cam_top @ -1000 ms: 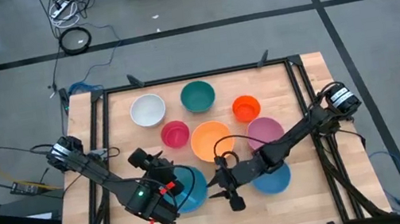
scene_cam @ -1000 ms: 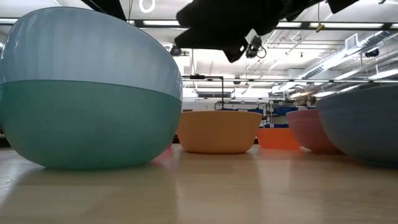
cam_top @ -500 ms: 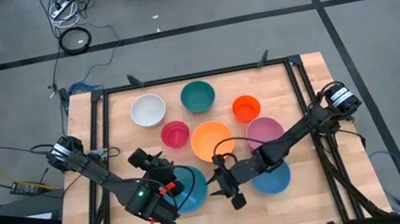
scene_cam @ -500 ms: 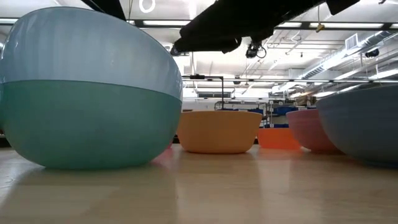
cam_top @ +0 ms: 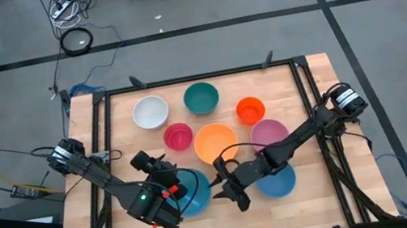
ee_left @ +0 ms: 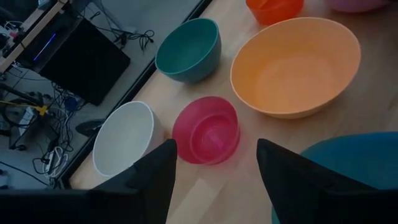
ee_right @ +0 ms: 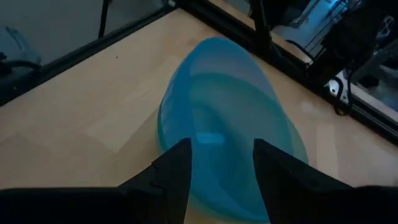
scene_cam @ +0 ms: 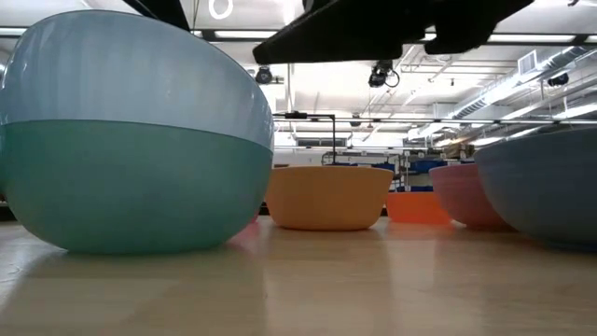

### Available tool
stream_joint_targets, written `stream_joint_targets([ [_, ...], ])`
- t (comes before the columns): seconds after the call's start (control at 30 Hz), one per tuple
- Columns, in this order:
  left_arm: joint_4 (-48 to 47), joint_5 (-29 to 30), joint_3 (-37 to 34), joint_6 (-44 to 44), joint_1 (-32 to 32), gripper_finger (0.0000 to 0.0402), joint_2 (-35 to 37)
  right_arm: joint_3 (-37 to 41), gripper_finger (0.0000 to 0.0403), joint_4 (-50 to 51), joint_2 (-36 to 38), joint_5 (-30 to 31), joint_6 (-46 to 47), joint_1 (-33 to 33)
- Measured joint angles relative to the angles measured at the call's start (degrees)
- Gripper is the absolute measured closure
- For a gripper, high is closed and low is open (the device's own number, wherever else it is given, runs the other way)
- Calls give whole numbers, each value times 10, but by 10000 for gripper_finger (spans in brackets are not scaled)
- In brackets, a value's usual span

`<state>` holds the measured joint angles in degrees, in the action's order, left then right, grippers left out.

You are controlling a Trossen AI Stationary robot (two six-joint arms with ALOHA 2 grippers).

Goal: Nest bowls inside each other
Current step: Stack the light blue bowl on top of the the light green bowl

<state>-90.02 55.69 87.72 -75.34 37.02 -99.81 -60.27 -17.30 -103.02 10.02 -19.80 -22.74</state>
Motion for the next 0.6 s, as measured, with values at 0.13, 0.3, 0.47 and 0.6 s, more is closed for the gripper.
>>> stream_joint_targets([
  [0.13, 0, 2, 0, 0, 0, 172, 0, 0, 243, -1, 0, -40, 40, 11],
  [0.3, 0, 2, 0, 0, 0, 172, 0, 0, 244, -23, 0, -91, 84, 19],
  [0.47, 0, 2, 0, 1, 0, 172, 0, 0, 244, -37, 0, -120, 121, 19],
  [0.6, 0, 3, 0, 1, 0, 172, 0, 0, 251, -42, -10, -113, 128, 19],
])
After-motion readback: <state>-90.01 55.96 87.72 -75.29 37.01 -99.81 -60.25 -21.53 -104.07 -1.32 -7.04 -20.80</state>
